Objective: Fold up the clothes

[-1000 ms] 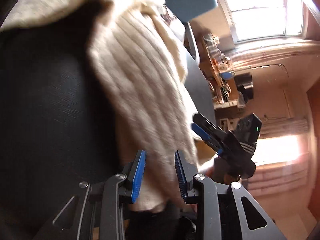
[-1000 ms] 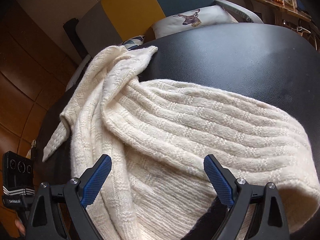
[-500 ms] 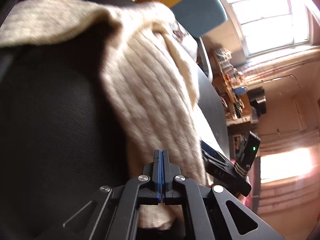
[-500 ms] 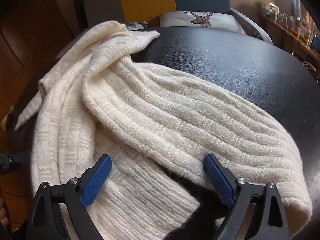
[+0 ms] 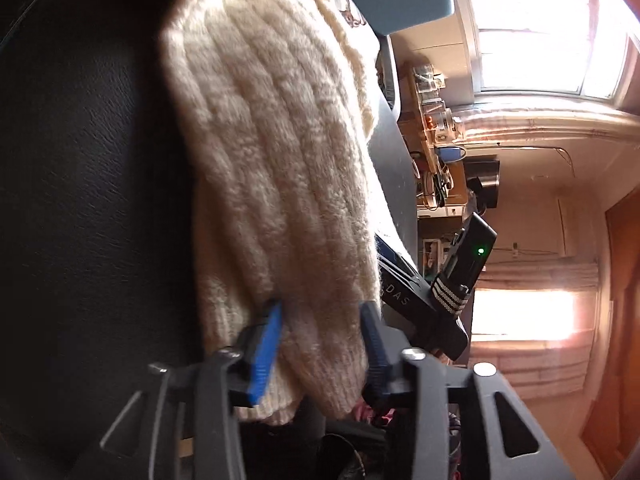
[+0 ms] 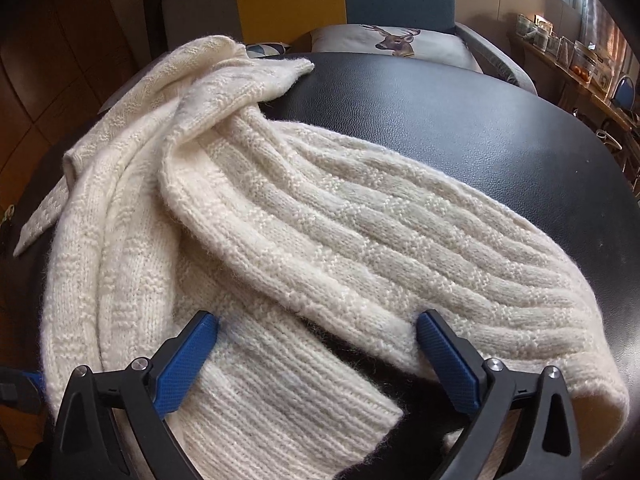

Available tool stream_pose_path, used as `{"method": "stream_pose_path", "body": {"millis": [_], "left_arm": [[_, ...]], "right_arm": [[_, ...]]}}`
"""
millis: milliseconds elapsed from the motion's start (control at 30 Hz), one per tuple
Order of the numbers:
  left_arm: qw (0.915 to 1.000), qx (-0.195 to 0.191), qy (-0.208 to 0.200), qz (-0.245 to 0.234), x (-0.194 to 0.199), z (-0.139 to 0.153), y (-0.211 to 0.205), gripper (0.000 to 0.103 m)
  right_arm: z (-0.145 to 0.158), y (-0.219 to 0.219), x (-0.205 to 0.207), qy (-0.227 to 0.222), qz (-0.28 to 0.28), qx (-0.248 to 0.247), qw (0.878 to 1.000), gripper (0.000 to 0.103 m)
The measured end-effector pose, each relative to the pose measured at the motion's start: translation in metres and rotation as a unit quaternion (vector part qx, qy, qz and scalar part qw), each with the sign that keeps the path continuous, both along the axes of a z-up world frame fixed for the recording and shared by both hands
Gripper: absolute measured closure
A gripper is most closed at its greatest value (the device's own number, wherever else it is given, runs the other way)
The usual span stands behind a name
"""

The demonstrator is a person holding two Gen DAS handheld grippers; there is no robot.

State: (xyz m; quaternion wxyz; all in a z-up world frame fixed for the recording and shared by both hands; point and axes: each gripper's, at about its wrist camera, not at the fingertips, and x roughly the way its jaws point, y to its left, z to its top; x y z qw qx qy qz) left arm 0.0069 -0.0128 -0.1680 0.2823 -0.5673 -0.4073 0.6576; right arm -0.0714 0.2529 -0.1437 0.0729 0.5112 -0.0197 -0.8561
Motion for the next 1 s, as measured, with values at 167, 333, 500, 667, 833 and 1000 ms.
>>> {"method": "stream_pose_path", "body": {"millis": [167,333,500,667,833,1000], "left_arm": [[0.9998,-0.010,0.010,0.015,-0.001,-0.002,0.007,0.085],[0.9995,-0.006,-0.003,0.031,0.019,-0.007,-0.025,0.091],[0.9985,0.003,-0.027,0.046,0.024,-0.015,-0.033,0.062],[0.9985,0.005,-0.031,0.045,0.023,-0.017,-0.025,0.053],[0.9984,-0.008,-0.027,0.049,0.000,-0.015,-0.007,0.068],[0.9975,-0.017,0.011,0.068,-0.006,0.000,-0.032,0.096]], "right_arm": [[0.001,0.002,0.009,0.012,0.007,0.002,1.000,0.000],[0.002,0.009,0.007,0.008,0.006,-0.020,1.000,0.000],[0.001,0.005,0.015,0.015,-0.006,-0.018,1.000,0.000],[0.001,0.004,0.014,0.013,-0.006,-0.016,1.000,0.000],[-0.004,0.002,-0.003,0.016,-0.003,-0.025,1.000,0.000],[-0.005,0.005,-0.006,0.008,0.013,-0.032,0.999,0.000]]}}
